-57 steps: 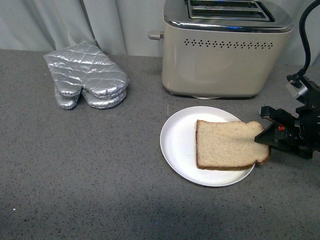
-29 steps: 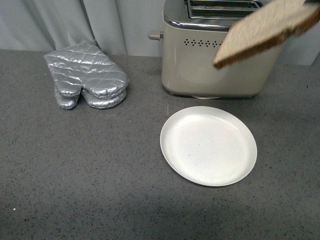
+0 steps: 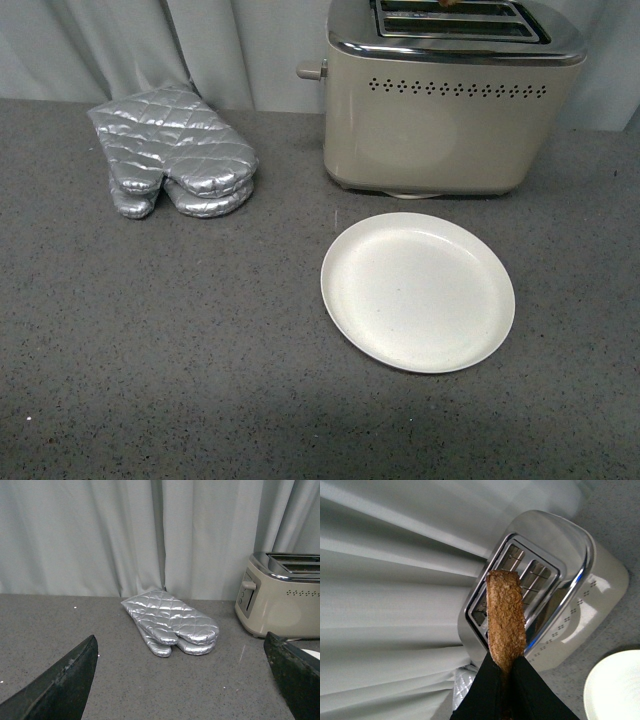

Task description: Put bread into toaster

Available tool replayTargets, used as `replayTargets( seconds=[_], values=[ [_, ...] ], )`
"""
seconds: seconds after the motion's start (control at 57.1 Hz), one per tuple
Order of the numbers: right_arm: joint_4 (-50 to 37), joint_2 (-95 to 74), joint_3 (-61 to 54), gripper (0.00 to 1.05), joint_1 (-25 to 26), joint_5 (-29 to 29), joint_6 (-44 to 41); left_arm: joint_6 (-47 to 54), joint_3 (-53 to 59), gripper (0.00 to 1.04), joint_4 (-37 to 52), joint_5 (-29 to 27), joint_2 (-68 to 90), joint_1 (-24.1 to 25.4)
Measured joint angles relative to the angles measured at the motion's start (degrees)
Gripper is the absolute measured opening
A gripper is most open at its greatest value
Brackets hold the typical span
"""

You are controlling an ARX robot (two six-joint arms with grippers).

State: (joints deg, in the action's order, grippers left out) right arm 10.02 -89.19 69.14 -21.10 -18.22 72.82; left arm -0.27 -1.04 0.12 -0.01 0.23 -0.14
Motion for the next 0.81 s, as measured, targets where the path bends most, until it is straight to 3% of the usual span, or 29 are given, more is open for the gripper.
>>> replayTargets(
  seconds=[0.245, 0.805],
  values=[
    [8.4, -8.2, 10.1, 0.01, -3.2, -6.0, 8.0, 0.0, 0.0, 0.98, 0.0, 0.0, 0.0, 0.0],
    [14.1, -19.6, 21.5, 0.01, -3.5, -8.7, 14.3, 0.0, 0.0, 0.98, 0.0, 0.0, 0.0, 0.0]
  ],
)
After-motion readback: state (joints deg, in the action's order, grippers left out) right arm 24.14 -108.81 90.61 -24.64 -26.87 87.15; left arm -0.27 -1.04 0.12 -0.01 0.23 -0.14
